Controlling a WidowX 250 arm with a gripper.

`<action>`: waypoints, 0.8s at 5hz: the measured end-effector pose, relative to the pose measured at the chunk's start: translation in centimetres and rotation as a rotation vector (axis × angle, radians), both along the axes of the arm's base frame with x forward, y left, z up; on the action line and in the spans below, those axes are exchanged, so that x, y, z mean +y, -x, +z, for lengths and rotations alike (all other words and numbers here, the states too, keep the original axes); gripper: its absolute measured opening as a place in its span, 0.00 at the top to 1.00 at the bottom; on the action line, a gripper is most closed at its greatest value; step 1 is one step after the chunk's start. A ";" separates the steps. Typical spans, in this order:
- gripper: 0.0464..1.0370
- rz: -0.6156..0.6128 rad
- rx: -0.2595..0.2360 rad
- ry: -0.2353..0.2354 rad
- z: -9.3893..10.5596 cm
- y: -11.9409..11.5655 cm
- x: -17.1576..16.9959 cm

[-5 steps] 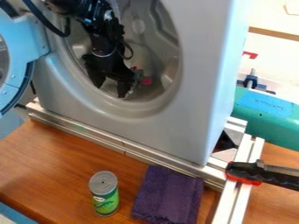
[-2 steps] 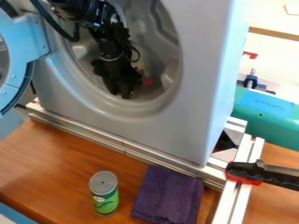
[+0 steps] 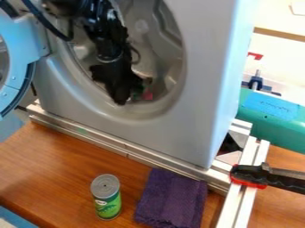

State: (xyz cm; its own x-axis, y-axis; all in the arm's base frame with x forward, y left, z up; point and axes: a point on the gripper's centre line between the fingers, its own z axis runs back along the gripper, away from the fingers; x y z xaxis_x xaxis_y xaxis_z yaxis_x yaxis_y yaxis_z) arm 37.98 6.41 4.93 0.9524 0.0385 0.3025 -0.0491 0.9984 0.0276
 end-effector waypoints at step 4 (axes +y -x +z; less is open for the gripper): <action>0.96 0.332 0.451 -0.187 -1.6 15.2 5.1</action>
